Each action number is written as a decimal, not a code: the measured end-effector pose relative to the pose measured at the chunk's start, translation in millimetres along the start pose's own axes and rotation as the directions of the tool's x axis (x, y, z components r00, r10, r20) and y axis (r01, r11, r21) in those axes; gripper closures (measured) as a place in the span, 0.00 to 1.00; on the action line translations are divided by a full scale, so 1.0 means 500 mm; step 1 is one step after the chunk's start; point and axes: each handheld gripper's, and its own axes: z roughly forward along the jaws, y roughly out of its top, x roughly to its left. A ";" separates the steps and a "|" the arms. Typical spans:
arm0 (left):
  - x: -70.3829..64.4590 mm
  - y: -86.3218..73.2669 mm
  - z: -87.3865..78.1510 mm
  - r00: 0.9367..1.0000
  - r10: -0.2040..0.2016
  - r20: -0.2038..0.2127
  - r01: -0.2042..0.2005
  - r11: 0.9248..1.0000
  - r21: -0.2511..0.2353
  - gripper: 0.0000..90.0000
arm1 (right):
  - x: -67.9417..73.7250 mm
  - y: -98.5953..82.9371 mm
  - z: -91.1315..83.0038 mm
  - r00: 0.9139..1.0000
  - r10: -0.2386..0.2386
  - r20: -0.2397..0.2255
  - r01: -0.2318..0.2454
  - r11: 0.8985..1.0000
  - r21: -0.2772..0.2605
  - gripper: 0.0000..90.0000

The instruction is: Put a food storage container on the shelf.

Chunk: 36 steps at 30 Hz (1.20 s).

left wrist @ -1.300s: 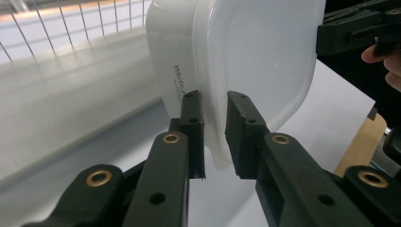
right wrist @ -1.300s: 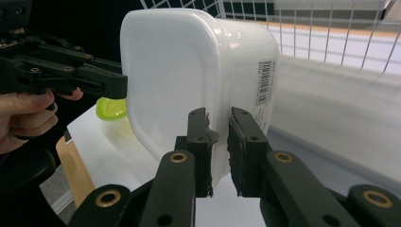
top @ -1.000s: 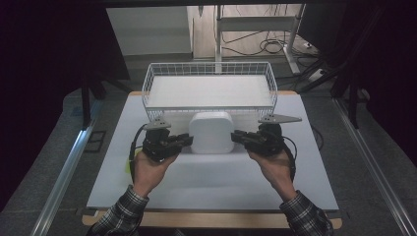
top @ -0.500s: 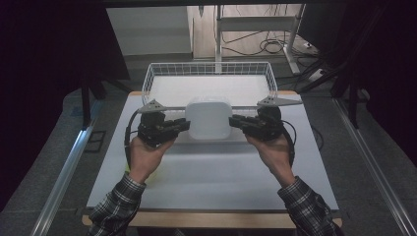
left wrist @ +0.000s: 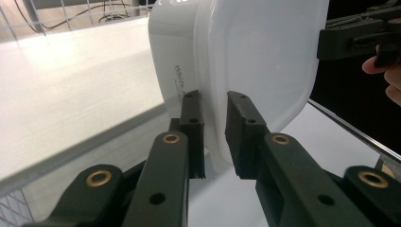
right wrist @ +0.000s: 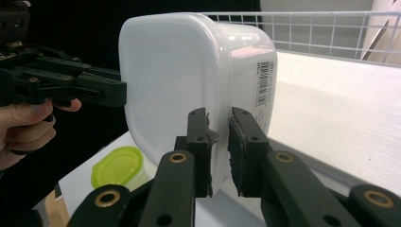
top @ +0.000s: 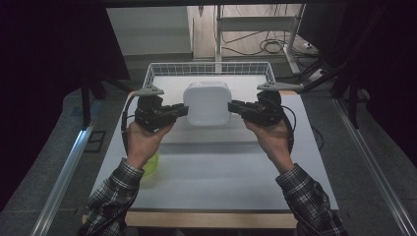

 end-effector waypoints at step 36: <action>0.069 0.074 0.066 0.999 -0.044 -0.004 0.044 0.999 0.002 0.86 | -0.076 0.072 0.064 0.996 0.081 0.044 -0.081 0.997 0.013 0.86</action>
